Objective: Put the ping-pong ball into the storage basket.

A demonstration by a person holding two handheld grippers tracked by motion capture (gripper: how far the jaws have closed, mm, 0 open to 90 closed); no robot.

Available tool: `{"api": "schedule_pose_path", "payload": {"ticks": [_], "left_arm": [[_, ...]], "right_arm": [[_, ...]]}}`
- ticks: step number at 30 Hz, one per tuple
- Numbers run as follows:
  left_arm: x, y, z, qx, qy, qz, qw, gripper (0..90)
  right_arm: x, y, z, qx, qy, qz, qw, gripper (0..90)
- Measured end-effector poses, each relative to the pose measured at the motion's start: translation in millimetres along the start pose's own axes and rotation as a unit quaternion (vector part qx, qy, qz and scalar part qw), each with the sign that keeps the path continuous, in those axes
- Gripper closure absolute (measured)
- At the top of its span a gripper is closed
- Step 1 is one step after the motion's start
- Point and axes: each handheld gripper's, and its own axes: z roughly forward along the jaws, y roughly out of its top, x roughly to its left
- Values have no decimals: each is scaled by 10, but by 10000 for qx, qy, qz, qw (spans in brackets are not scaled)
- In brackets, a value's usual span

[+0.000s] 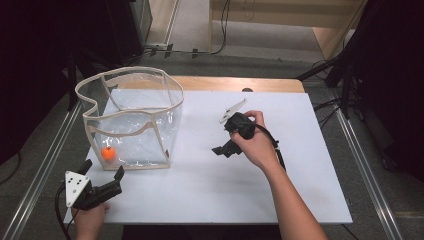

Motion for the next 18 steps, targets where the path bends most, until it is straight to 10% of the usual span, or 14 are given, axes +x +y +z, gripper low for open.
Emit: {"api": "schedule_pose_path", "payload": {"ticks": [18], "left_arm": [[-4, -1, 1, 9, 7, 14, 10000, 0]], "right_arm": [[27, -311, -2, -96, -33, 137, 9999, 0]]}}
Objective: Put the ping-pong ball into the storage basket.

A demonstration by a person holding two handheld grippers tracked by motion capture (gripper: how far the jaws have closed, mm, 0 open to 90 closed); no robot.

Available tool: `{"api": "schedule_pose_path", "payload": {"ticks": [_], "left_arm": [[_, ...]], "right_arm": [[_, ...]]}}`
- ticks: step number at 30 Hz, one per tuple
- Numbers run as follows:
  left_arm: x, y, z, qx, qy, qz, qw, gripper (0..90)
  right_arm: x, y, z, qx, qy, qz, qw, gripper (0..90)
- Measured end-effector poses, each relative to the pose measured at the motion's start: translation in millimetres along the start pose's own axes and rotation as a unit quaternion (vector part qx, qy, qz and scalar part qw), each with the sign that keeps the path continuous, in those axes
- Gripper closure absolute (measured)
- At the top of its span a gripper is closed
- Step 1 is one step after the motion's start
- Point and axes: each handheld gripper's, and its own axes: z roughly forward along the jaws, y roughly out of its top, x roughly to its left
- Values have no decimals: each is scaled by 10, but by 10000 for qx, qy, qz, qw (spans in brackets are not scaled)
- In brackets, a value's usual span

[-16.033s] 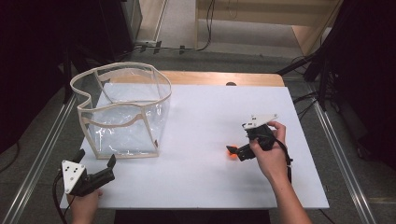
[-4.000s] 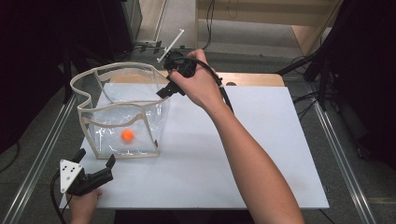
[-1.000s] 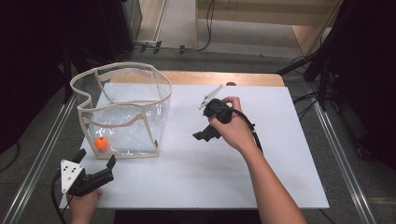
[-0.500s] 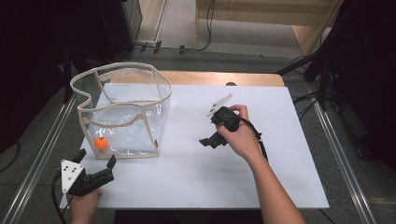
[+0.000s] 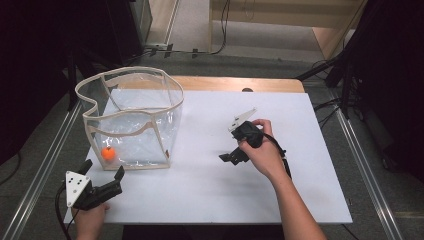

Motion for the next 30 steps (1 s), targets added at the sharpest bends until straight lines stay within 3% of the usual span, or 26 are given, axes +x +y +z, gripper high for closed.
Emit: {"api": "schedule_pose_path", "payload": {"ticks": [16, 30], "left_arm": [[-3, 0, 1, 0, 13, 4, 10000, 0], [-12, -3, 1, -11, 15, 36, 10000, 0]], "right_arm": [[10, -239, -55, -56, -38, 192, 9998, 0], [12, -516, -108, -303, -66, 377, 9988, 0]]}}
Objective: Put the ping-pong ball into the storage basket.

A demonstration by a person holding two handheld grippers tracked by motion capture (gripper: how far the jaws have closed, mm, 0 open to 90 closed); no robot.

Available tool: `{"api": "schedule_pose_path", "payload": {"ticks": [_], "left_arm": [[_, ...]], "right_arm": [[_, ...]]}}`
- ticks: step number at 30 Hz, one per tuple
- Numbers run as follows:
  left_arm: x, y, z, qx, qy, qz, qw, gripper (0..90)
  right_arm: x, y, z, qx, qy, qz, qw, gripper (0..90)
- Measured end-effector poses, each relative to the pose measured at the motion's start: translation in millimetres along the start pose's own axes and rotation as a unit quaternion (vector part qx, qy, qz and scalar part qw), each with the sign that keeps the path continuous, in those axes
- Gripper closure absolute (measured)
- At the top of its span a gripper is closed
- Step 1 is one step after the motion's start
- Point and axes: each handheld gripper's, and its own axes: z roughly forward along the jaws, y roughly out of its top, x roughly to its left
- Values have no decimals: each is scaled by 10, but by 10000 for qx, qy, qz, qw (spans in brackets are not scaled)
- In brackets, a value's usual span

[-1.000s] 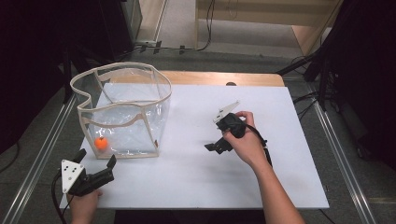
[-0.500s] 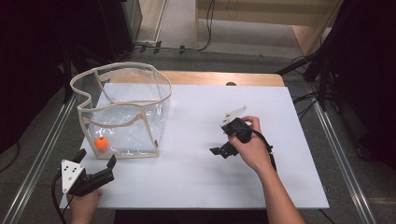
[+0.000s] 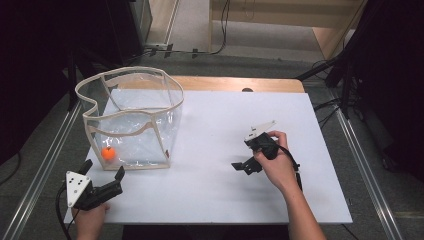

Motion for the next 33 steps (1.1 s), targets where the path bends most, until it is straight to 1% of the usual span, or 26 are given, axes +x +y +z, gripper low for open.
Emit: {"api": "schedule_pose_path", "payload": {"ticks": [7, 13, 18, 25, 33], "left_arm": [[-9, -1, -2, 17, 17, 35, 10000, 0], [-13, -2, -2, 26, 18, 56, 10000, 0], [-14, -2, -1, 19, 14, 55, 10000, 0], [-14, -2, -2, 21, 11, 64, 10000, 0], [-17, -3, -3, 21, 14, 73, 10000, 0]], "right_arm": [[-4, -147, -73, -154, -25, 95, 9998, 0], [-22, -263, -150, -233, -106, 142, 9996, 0], [-38, -376, -206, -323, -170, 233, 9991, 0], [-35, -514, -246, -445, -266, 304, 9982, 0], [-36, -671, -276, -570, -317, 405, 9971, 0]]}}
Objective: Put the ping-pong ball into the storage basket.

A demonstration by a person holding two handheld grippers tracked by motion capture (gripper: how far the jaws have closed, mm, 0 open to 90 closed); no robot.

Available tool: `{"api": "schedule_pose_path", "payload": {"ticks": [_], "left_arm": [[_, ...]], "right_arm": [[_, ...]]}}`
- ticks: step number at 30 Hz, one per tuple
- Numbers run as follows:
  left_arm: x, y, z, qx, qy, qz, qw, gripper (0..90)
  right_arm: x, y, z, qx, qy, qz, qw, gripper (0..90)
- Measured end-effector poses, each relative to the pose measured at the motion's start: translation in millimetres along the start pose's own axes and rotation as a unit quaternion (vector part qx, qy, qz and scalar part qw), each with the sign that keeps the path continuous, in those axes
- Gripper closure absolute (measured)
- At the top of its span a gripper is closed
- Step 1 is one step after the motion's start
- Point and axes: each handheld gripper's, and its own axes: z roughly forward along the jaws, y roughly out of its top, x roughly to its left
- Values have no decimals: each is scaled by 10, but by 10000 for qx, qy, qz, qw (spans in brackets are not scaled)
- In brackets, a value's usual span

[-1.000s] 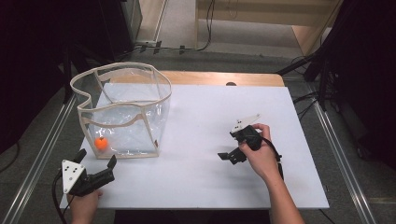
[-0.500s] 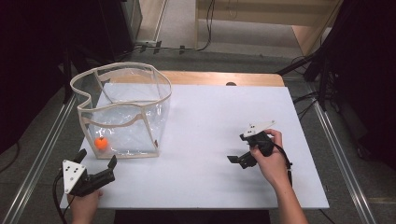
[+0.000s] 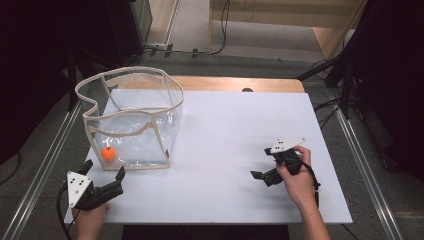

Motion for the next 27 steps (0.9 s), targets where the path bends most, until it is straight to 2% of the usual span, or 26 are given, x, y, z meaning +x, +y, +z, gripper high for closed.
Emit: {"api": "schedule_pose_path", "payload": {"ticks": [20, 27], "left_arm": [[-7, -1, 1, 7, 11, 20, 10000, 0], [-9, -2, 1, 11, 10, 32, 10000, 0]], "right_arm": [[-78, -356, -212, -341, -188, 280, 9989, 0], [-96, -450, -267, -364, -247, 347, 9984, 0]]}}
